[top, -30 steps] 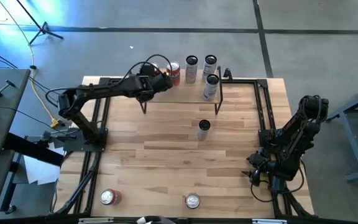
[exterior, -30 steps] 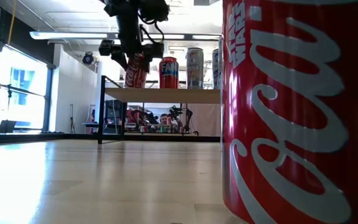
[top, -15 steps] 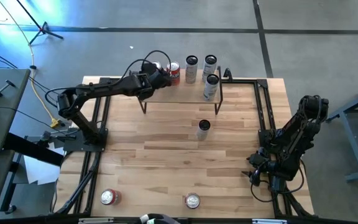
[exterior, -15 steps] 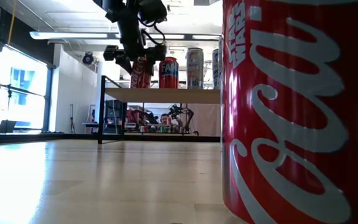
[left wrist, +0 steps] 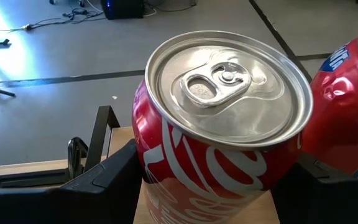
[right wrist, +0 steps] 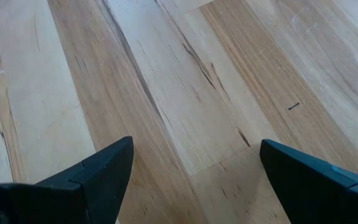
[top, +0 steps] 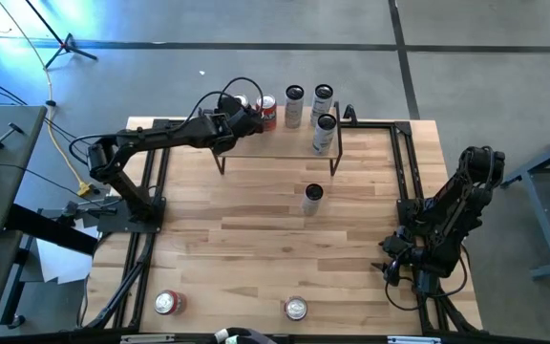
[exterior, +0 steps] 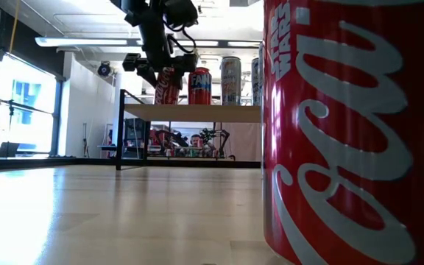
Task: Place canned beverage on shelf
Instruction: Put the top red white soda can on the shelf
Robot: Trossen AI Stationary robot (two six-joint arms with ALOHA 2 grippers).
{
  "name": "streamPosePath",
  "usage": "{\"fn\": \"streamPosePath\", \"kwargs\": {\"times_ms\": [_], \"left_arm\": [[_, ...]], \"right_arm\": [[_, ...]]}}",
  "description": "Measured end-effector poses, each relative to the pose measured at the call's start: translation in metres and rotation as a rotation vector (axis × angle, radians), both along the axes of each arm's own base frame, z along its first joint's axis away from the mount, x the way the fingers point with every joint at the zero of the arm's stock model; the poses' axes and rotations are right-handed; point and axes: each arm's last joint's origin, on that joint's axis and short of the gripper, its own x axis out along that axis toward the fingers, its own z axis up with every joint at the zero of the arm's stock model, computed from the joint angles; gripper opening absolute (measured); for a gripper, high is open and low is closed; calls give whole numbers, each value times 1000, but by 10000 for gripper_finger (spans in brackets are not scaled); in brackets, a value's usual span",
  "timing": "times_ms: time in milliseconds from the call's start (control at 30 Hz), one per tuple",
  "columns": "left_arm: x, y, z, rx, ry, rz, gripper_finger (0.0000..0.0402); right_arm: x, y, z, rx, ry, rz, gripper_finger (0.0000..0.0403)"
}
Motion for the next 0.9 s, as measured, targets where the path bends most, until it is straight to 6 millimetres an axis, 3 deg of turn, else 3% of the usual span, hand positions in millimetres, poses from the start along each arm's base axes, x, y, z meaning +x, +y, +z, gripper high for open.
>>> {"fn": "streamPosePath", "kwargs": {"times_ms": [400,900], "left_arm": [[-2,0,-1,36,37,35,283],[-5,-4,-18,96,-70,56,286]], "right_arm": [[0,0,0,0,0,0,339],[0,0,0,0,0,0,339]]}}
